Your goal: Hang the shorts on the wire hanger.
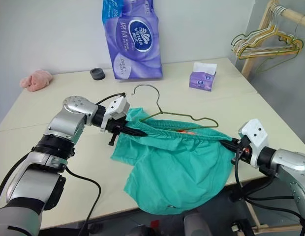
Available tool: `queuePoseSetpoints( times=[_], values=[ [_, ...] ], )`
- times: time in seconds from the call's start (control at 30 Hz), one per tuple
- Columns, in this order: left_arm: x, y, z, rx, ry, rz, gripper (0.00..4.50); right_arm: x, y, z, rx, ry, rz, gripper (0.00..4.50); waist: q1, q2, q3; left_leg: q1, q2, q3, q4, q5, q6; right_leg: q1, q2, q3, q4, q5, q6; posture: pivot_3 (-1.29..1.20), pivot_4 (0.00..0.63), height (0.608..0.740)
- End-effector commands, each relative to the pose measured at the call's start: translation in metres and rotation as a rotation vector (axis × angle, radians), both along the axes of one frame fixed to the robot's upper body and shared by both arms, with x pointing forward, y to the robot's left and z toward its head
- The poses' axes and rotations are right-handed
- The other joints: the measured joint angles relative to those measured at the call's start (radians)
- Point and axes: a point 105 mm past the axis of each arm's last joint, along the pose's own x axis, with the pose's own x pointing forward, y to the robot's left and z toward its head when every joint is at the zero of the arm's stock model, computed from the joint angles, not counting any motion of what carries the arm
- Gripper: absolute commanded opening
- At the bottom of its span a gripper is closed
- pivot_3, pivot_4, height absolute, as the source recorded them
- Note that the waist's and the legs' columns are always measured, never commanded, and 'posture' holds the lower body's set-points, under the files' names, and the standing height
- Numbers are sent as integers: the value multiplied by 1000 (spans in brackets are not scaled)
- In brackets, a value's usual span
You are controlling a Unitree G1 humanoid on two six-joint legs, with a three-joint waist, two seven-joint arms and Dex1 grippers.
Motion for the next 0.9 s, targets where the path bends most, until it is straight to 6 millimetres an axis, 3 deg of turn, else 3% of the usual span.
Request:
queuePoseSetpoints(
  times=[0.03, 0.9],
  values=[
    [-1, 4, 22, -70, -14, 12, 0, 6, -15, 8, -28, -29, -44, 41, 1, 0, 0, 0, 0, 0, 0, 0, 0, 0, 0, 0, 0, 0, 0, -284, 109, 740],
    [-6, 18, 5, 56, -56, -14, 0, 7, -40, -6, -32, 9, -121, 41, 3, 0, 0, 0, 0, 0, 0, 0, 0, 0, 0, 0, 0, 0, 0, -280, 114, 740]
  ],
)
